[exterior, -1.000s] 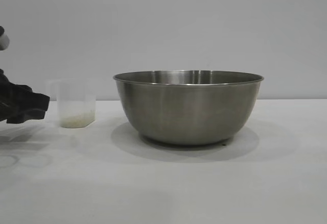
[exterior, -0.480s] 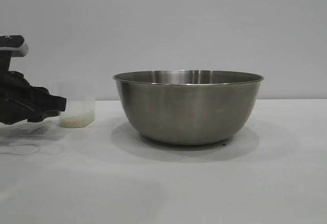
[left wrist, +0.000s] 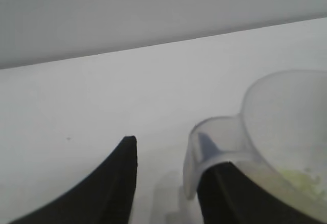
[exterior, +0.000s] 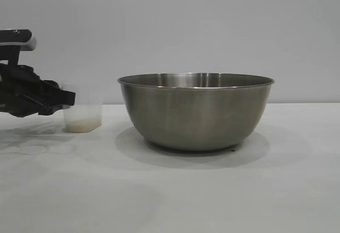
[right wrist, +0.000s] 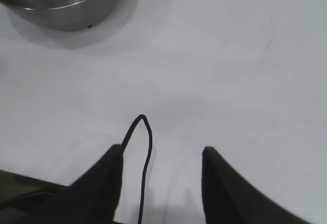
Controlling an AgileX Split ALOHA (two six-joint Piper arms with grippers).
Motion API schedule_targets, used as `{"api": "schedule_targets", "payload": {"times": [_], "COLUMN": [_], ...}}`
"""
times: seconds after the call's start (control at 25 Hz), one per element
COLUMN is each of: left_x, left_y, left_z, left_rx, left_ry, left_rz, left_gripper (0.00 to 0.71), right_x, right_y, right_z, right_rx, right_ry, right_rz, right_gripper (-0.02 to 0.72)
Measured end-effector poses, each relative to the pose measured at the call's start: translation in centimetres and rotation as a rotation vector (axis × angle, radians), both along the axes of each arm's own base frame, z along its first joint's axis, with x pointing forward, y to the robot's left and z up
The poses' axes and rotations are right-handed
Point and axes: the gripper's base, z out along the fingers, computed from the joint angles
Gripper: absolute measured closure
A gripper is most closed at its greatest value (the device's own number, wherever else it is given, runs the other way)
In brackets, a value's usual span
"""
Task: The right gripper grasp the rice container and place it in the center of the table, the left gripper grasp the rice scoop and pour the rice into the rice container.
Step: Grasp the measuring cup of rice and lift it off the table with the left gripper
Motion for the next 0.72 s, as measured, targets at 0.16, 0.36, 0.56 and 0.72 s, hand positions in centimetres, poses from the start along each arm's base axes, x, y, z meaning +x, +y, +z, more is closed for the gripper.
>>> {"api": "schedule_targets", "payload": {"times": [0.16, 0.36, 0.56, 0.72], "left_x": [0.0, 0.0, 0.3, 0.1], "left_y": [-0.3, -0.4, -0.7, -1.2], "left_z": [0.0, 0.7, 5.0, 7.8], "left_rx": [0.007, 0.011, 0.044, 0.073], "left_ry": [-0.003, -0.016, -0.145, -0.232], "left_rz": [-0.033, -0.049, -0.079, -0.152], "left_gripper": [0.710, 0.710, 0.710, 0.710], "right_x": [0.0, 0.0, 0.0, 0.0], "right_y": [0.0, 0.0, 0.0, 0.0], "right_z": [0.0, 0.0, 0.0, 0.0], "right_rx": [0.001, 0.001, 0.001, -0.001], "right_ry": [0.000, 0.000, 0.002, 0.006], "right_rz": [-0.001, -0.001, -0.002, -0.002], "right_gripper": [0.404, 0.404, 0.404, 0.404]}}
